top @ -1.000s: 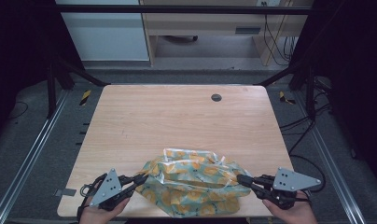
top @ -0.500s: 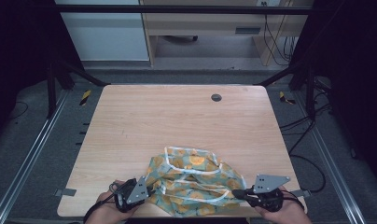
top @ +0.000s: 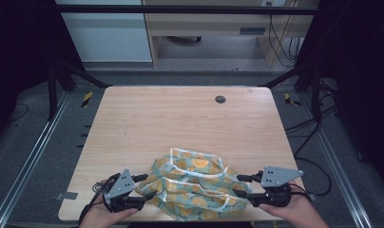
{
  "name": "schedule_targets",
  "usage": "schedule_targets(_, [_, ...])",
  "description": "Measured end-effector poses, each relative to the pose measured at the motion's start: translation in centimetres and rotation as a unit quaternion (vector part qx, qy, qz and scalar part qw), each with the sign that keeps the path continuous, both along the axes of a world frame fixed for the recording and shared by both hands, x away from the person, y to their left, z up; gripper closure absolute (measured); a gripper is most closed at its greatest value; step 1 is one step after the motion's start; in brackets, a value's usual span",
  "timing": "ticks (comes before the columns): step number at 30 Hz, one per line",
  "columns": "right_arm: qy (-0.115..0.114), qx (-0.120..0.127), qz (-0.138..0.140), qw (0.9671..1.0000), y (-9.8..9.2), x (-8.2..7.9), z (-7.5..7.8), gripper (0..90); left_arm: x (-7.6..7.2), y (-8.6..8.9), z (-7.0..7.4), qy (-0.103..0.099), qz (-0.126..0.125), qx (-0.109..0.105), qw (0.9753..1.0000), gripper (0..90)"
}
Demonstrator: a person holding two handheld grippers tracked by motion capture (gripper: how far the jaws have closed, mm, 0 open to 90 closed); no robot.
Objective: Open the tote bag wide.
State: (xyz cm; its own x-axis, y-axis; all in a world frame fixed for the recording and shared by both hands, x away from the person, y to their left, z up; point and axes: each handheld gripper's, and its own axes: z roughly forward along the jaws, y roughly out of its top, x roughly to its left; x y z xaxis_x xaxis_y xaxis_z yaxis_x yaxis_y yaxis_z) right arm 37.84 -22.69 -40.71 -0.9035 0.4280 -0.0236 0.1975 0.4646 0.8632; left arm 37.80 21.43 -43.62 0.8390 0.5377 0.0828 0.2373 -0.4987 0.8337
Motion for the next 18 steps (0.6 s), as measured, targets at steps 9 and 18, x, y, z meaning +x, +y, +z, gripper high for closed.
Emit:
schedule_targets(9, [-0.029,-0.043,0.006,0.9986,5.7,2.8,0.8,51.8,0.5,-4.4,0.5,0.007,-0.013,0.058,0.9982,40.5])
schedule_targets(18, [-0.059,-0.073,0.032,0.9951,9.6,3.0,0.9,52.2,0.6,-7.8,0.5,0.009,-0.033,0.054,0.9979,43.2])
